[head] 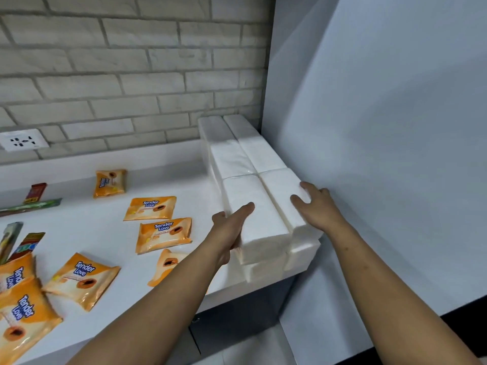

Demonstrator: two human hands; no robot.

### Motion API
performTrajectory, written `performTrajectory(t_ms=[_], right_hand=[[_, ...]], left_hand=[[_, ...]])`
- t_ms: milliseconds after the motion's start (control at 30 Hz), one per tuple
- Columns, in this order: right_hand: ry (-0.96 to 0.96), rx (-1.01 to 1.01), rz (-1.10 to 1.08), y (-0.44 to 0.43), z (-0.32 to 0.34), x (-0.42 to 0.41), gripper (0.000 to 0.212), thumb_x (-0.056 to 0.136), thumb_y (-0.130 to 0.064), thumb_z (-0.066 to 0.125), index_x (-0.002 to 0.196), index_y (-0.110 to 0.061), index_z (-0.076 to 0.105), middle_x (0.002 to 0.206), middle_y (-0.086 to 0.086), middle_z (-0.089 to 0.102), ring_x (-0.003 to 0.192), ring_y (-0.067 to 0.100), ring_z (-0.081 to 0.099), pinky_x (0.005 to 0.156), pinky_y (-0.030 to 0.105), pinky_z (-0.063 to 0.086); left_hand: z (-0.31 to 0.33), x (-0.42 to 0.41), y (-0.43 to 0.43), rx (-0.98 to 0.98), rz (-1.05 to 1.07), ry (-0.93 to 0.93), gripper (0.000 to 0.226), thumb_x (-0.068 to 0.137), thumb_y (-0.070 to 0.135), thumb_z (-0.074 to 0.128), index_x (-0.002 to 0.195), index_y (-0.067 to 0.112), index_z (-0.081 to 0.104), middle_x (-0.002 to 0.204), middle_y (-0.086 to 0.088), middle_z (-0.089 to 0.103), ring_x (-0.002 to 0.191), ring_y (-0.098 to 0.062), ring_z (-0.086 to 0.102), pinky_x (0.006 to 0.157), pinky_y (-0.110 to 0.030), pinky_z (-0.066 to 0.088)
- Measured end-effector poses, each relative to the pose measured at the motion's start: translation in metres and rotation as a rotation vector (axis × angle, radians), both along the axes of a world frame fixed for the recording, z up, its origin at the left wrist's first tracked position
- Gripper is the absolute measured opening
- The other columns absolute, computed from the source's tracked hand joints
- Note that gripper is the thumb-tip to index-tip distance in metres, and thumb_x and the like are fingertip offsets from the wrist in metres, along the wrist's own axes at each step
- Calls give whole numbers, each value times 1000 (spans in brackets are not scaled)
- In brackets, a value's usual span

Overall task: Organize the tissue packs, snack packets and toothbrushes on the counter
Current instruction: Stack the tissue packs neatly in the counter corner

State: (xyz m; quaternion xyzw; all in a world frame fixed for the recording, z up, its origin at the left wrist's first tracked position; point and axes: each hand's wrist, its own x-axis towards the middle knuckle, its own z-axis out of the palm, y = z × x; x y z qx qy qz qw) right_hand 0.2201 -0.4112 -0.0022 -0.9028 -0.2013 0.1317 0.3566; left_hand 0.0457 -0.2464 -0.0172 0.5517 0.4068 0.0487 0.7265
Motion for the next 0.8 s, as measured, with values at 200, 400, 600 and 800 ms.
performTrajectory(t_ms=[200,400,600,800], right_hand=[[8,44,47,-6,-6,3,66,96,-60,54,156,-39,34,159,-8,42,144,20,43,109,30,36],[18,100,55,-13,-13,7,64,97,-59,55,155,-40,37,160,-14,40,145,14,40,108,23,31],[32,89,104,-14,-15,14,65,98,-60,54,157,-42,34,162,-13,36,147,14,37,112,23,29],[23,77,125,-14,-20,17,66,98,-62,52,157,-43,32,163,-11,36,148,15,36,114,26,29]], left_hand=[[-5,12,-6,61,34,-15,108,77,68,78,157,20,24,142,-13,59,113,-22,65,92,-34,54],[-4,18,-9,156,18,30,96,80,69,74,149,12,40,106,-14,66,70,-15,54,68,-30,49],[-1,23,-9,225,-15,97,78,83,70,70,132,13,47,91,-3,62,76,-18,60,90,-42,57],[-2,23,-12,241,-29,130,71,84,70,67,127,17,47,105,-6,64,85,-21,62,94,-49,57]])
